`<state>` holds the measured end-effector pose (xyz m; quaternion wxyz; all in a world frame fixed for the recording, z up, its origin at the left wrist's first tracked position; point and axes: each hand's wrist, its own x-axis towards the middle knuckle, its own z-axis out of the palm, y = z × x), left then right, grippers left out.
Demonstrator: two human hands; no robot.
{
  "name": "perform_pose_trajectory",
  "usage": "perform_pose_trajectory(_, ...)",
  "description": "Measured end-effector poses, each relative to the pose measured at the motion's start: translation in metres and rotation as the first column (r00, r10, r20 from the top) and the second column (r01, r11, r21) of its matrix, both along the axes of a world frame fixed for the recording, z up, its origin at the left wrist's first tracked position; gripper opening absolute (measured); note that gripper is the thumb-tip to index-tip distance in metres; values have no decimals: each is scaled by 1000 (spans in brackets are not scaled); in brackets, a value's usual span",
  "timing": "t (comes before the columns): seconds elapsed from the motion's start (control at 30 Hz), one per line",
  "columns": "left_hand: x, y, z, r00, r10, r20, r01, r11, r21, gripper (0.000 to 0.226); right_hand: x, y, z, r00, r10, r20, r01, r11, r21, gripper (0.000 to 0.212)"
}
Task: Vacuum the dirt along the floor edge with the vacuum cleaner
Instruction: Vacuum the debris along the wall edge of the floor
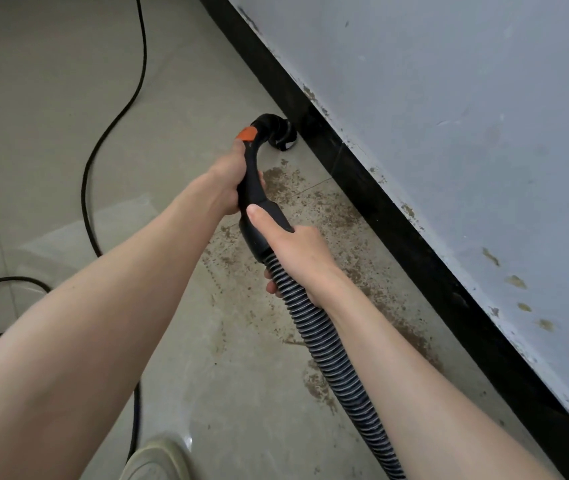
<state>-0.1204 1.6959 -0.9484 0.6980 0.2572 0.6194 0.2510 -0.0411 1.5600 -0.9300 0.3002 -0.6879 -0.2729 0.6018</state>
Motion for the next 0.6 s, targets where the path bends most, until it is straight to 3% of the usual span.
perform_pose_trajectory(0.33, -2, -28, 5, 993, -107, -42, 107, 994, 5, 42, -17, -38, -5, 986, -76, -151, 74, 997, -18, 61)
perform_pose_trajectory(0.6, -19, -59, 14, 997, 13, -80, -4, 994, 110, 43, -17, -66, 6, 997, 44, -66, -40, 997, 67, 63)
